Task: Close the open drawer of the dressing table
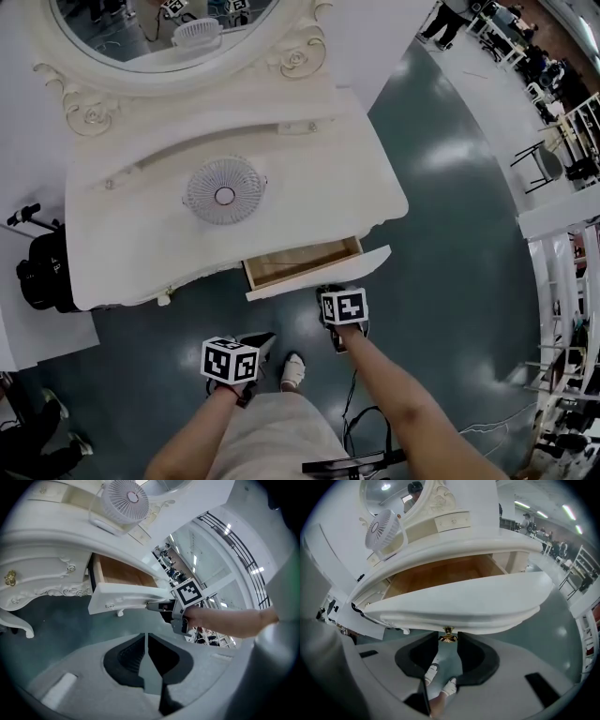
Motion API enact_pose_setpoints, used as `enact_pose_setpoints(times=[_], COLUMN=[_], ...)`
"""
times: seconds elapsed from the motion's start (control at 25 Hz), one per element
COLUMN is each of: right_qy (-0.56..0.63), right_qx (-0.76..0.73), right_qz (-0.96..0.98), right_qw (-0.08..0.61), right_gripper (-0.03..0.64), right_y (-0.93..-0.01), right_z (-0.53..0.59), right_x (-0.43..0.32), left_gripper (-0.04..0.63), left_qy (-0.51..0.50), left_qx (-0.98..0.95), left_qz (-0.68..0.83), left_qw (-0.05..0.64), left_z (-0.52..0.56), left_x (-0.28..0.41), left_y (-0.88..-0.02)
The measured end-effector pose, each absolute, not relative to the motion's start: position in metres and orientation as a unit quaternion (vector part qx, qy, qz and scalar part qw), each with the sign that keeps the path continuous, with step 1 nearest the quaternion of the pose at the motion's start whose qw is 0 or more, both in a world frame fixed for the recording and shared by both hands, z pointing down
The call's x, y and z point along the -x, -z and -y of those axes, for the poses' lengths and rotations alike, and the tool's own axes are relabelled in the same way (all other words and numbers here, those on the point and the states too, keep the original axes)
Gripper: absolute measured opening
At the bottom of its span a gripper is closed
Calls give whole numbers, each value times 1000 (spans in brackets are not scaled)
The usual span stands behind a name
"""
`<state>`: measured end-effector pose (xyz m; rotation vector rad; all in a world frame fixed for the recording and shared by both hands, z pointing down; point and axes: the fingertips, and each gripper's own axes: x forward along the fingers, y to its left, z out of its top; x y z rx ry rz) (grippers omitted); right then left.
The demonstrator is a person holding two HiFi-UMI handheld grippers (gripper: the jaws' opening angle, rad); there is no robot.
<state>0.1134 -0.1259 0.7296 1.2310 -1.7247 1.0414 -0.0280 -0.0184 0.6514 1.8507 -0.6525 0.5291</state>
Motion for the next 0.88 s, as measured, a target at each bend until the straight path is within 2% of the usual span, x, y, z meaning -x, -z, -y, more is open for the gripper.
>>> enact_pose_setpoints(times=[0.88], right_qy=[-405], right_qx=[-504], right_qz=[676], right_qw=[354], right_gripper=[136], right_y=[-730], right_z=[184], right_x=[-98], left_gripper=[11], left_qy=[-212], left_qx=[-765], left_qz=[286], left_qw=[537], left_z=[39], left_x=[41], left_y=[-658])
